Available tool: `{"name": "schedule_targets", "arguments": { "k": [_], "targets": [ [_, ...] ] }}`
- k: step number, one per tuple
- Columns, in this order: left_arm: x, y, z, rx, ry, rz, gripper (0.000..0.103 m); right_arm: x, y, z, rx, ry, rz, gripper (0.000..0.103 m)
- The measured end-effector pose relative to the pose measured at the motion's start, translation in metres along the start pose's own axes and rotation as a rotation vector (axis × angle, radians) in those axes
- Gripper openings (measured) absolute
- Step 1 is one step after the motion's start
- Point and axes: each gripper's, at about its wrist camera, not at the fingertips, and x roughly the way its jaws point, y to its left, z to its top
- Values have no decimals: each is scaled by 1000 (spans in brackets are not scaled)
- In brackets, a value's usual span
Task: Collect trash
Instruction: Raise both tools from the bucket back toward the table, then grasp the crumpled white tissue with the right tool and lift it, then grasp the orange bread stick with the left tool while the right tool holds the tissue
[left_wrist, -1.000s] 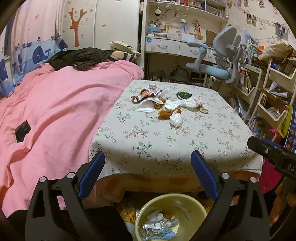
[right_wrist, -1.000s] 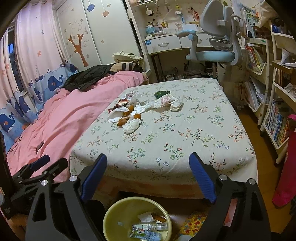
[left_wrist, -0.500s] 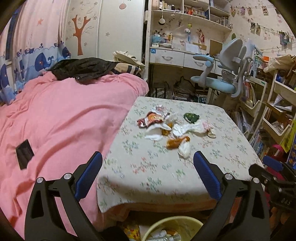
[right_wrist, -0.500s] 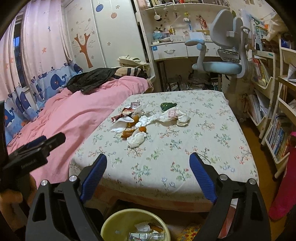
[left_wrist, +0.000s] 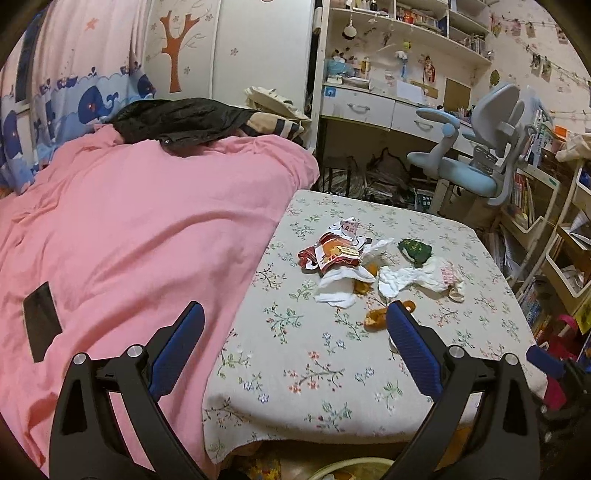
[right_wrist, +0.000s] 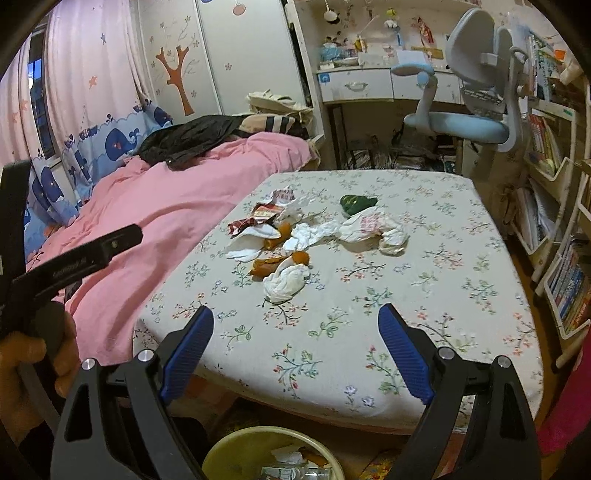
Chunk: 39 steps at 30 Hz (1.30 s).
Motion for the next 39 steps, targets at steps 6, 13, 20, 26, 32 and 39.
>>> {"name": "schedule_targets", "arguments": {
  "k": [6, 13, 20, 26, 32, 39],
  "targets": [
    [18, 1, 6, -19, 33, -2, 95, 25, 8, 7, -15, 47, 6, 87],
    [31, 3, 8, -30, 58, -12, 95, 62, 19, 13, -46, 107, 1, 80],
    [41, 7, 12, -55, 74, -11, 95, 97, 20, 19, -29, 155, 1, 66],
    [52, -3, 15, -10, 85, -25, 95, 117, 20, 20, -28, 195, 3, 53],
    [71, -23, 12, 71, 148, -78, 95, 119, 8, 19, -32, 238, 1, 26],
    [97, -68, 0, 273, 230, -167, 95, 104, -21, 24, -77, 310, -45, 23]
  ]
}}
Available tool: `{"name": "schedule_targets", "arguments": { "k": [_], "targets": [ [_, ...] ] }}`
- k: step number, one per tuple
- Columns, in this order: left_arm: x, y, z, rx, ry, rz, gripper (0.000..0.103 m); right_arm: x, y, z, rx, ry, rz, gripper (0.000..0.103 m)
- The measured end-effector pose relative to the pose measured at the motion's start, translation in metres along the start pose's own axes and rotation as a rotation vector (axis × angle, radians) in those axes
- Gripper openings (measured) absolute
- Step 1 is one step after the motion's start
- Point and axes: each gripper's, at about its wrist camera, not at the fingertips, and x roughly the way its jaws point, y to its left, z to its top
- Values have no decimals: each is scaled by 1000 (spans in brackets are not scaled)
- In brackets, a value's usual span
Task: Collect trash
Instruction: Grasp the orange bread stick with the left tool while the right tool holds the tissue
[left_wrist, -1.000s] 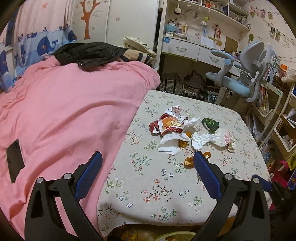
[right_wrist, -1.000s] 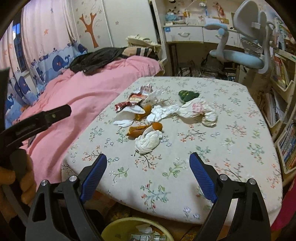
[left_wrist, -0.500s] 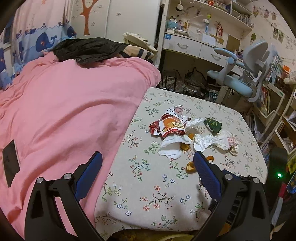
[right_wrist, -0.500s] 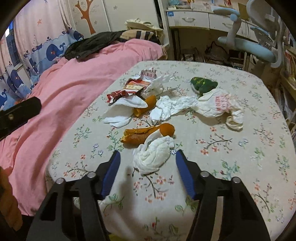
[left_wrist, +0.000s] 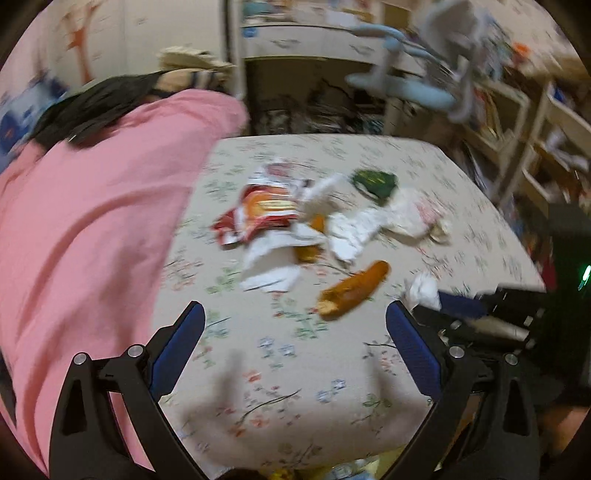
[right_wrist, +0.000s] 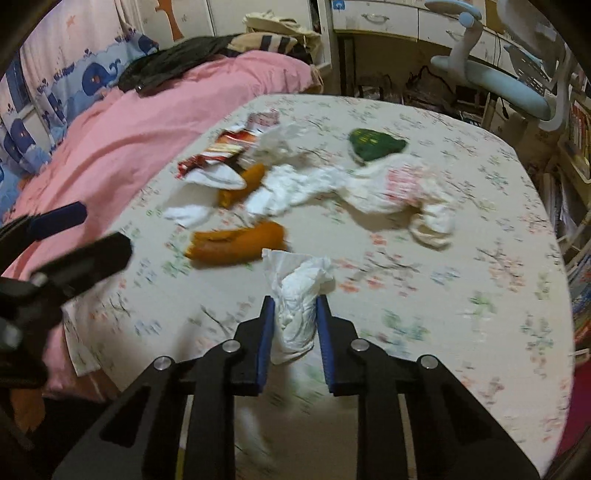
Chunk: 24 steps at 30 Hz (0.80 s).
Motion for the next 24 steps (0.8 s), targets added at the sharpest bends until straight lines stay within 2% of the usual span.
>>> {"name": "schedule_targets", "arguments": {
  "k": [6, 11, 16, 19, 21, 22, 23, 24],
  "targets": [
    [25, -29, 8, 134, 24, -48, 92, -16, -27, -2, -25, 77, 1, 23],
    [48, -35, 13, 159, 74, -100, 78, -13, -45, -9, 68, 89, 73, 23],
    [61, -40, 18, 175, 87, -130, 75, -10, -50, -5, 104, 97, 111, 23],
    [69, -45, 18, 196, 113, -150, 60, -8, -52, -4, 124, 97, 129, 23],
    [73, -51, 16, 227, 136, -158, 34, -6, -51, -2, 125, 98, 138, 23],
    [75, -54, 15, 243, 151, -159, 26, -6, -50, -2, 123, 98, 142, 23],
    [76, -55, 14, 249, 161, -164, 20, -6, -49, -1, 121, 97, 145, 23],
    [74, -56, 14, 251, 160, -163, 19, -6, -47, 0, 118, 94, 148, 23]
  ]
}}
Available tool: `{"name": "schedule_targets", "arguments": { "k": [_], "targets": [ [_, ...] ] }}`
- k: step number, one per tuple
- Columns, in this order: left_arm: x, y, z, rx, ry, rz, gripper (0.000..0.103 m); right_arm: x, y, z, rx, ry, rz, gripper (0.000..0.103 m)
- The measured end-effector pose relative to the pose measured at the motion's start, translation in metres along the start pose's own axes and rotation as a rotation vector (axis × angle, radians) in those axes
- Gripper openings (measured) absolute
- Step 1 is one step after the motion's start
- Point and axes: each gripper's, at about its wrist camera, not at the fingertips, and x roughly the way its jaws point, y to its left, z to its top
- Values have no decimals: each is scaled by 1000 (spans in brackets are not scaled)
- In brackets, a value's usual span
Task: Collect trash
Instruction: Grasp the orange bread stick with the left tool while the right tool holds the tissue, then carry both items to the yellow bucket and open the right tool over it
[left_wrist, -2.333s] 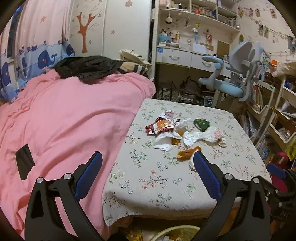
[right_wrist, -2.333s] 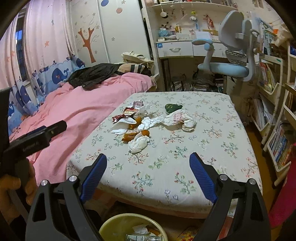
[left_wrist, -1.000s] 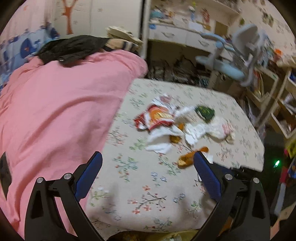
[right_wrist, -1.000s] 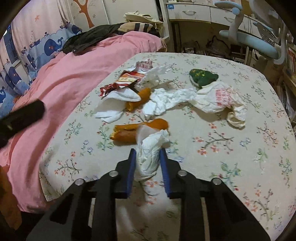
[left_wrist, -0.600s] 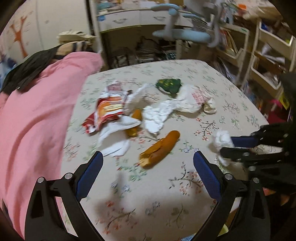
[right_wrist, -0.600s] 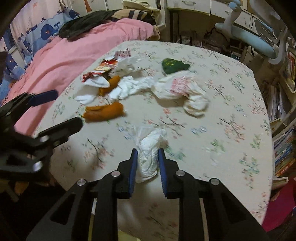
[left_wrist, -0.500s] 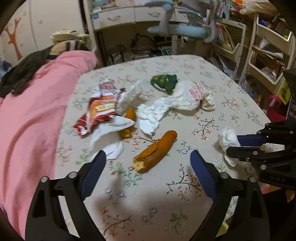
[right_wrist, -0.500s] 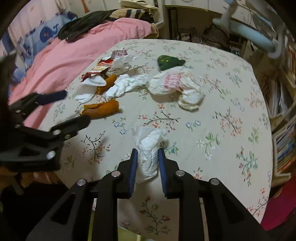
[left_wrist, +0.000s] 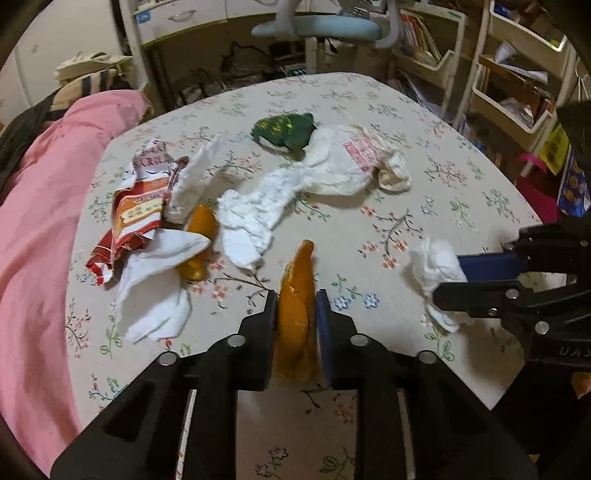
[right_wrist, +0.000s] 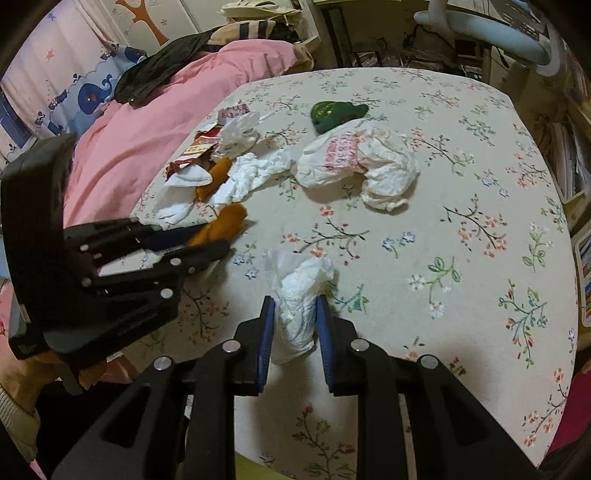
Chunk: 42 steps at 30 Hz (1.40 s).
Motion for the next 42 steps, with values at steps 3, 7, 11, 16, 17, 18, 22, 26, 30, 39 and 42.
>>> {"name": "schedule_targets", "arguments": {
  "k": [3, 7, 11, 16, 17, 18, 22, 26, 30, 39, 42],
  "targets": [
    [-7, -1, 0, -15, -1, -20, 18, -2, 5, 2, -2, -16, 15, 23],
    [-28, 5, 0, -69, -48, -29, 18, -10, 12, 4, -7, -60, 23, 24],
    [-55, 15, -4, -149, -112, -22, 18, -21, 17, 6, -7, -124, 42, 24],
    [-83, 27, -12, -230, -184, -5, 18, -34, 27, 8, -8, -207, 62, 24],
    [-89, 30, -14, -252, -200, -3, 18, -37, 28, 8, -7, -221, 66, 24],
    [-93, 33, -16, -272, -211, -2, 18, -39, 30, 7, -6, -232, 71, 24],
    [-106, 40, -26, -326, -242, 13, 18, -46, 38, 3, -21, -266, 75, 24],
    [-118, 42, -35, -350, -270, 15, 18, -53, 45, -2, -45, -296, 76, 24],
    [-129, 40, -44, -372, -293, 15, 18, -59, 46, -5, -56, -325, 75, 24],
    [-146, 26, -67, -376, -313, 25, 18, -66, 46, -10, -54, -345, 82, 25],
    [-148, 23, -73, -382, -315, 28, 18, -70, 47, -15, -60, -352, 88, 25]
  ]
}}
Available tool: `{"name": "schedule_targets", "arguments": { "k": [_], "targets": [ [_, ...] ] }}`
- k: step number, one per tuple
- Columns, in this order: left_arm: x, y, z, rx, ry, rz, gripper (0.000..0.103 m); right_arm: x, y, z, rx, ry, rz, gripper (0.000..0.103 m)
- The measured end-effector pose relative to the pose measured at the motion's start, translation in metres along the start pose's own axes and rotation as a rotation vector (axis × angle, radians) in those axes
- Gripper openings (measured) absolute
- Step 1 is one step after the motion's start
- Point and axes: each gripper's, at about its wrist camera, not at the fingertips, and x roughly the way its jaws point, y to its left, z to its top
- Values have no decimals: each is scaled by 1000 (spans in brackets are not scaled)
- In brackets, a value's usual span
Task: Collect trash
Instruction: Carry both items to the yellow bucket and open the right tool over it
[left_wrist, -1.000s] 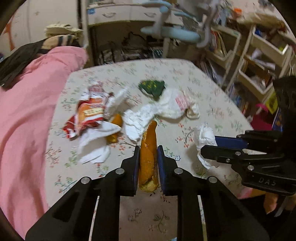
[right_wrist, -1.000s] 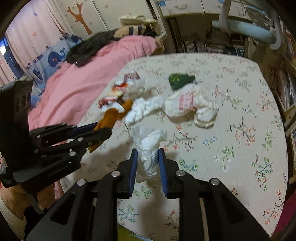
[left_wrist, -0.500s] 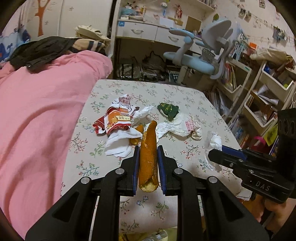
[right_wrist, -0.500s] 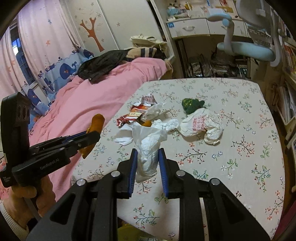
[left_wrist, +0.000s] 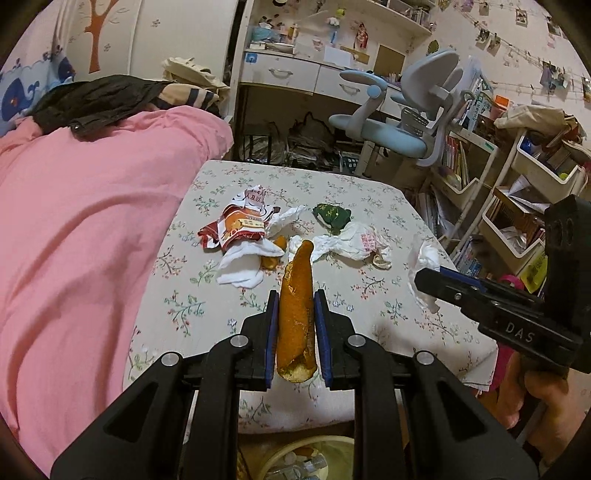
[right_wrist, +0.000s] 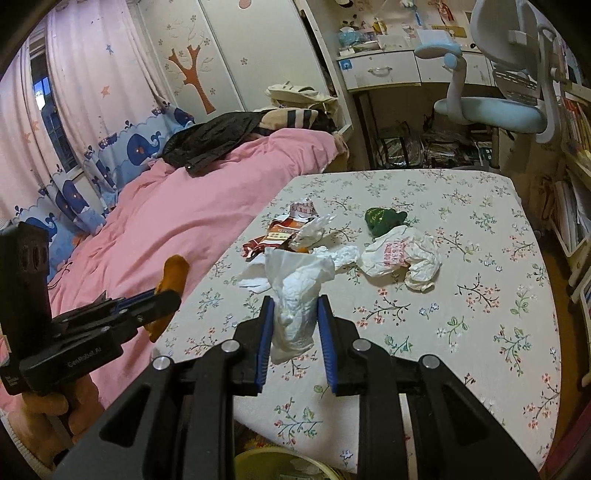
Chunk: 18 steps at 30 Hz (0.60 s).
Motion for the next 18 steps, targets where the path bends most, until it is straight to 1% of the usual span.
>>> {"name": "schedule_targets", "arguments": {
  "k": [6, 11, 15, 18],
  "targets": [
    [-8, 1, -10, -14, -2, 1, 18, -11, 7, -13, 8, 0, 23, 26],
    [-11, 0, -14, -16, -1, 0, 18, -18, 14, -27, 6, 17, 44, 27],
    [-17, -3, -23, -11, -5, -1, 18, -21, 21, -43, 8, 48, 60, 27],
    [-20, -4, -27, -10, -6, 0, 18, -23, 27, -59, 5, 88, 74, 27]
  ]
}}
